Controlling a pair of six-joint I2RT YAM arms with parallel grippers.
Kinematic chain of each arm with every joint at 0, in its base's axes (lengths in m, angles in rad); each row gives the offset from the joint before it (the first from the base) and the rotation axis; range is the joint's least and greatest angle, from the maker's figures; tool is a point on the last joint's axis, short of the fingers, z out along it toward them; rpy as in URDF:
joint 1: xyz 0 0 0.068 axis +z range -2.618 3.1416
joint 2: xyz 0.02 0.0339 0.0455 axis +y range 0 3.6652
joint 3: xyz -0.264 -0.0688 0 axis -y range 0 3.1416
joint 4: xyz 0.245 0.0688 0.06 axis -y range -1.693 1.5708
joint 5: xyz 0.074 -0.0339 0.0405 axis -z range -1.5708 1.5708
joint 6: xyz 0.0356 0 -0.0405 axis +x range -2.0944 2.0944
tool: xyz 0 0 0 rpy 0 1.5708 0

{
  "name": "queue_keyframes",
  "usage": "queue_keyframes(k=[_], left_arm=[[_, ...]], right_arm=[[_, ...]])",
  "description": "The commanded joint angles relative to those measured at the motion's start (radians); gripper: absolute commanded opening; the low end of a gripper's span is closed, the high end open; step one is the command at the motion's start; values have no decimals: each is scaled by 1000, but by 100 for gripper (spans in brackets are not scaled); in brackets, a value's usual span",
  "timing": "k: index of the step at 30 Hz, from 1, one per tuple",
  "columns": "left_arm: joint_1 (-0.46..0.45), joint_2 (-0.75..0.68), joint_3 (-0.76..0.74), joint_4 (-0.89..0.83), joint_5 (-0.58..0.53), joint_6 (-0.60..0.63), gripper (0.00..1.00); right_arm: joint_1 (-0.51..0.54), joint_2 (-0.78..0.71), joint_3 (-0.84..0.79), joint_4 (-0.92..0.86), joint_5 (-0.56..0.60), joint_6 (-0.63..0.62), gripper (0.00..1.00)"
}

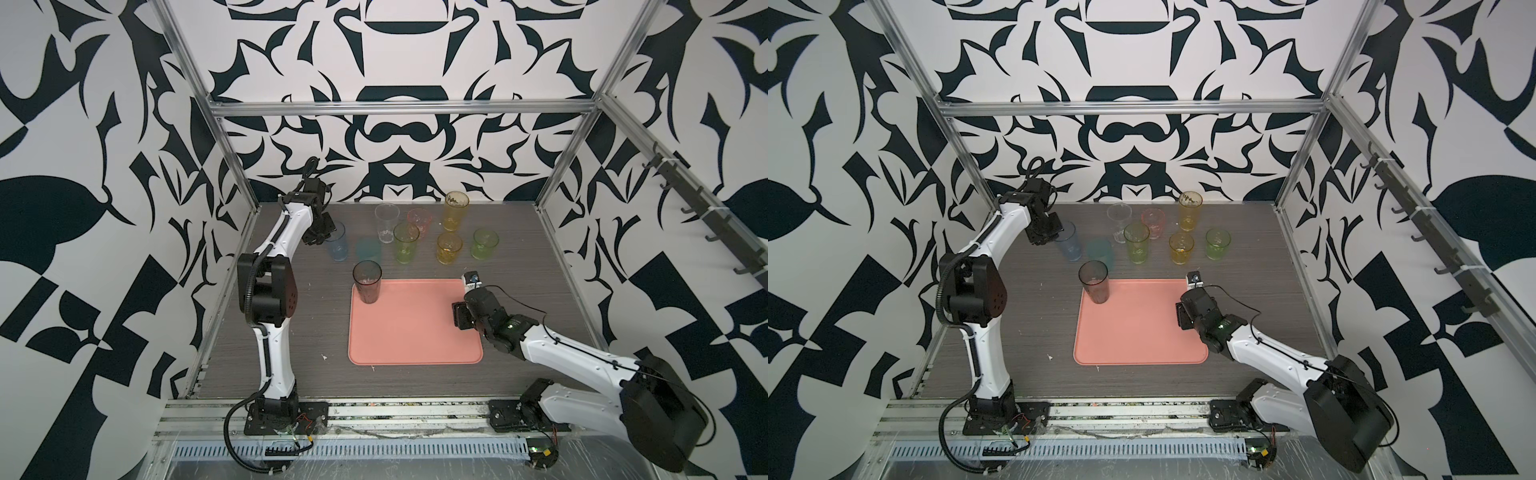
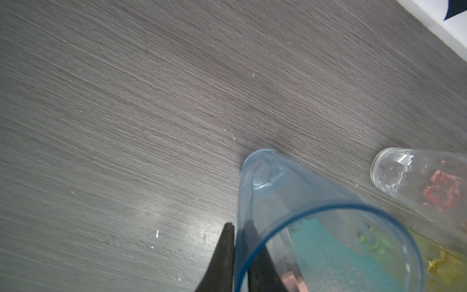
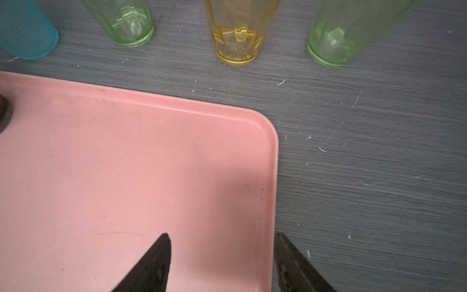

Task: Place the glasses into the tray
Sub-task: 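Lower the left gripper around the blue glass rim and close it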

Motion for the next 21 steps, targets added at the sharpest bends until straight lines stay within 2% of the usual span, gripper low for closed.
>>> queue_keyframes(k=[1, 21], left_arm=[[8, 14, -15, -33, 6, 5, 12], [8, -104, -73, -74, -6, 78, 0]], right_arm=[[-1, 9, 34, 4, 17, 3, 67], [-1, 2, 31, 6, 12, 4, 67]])
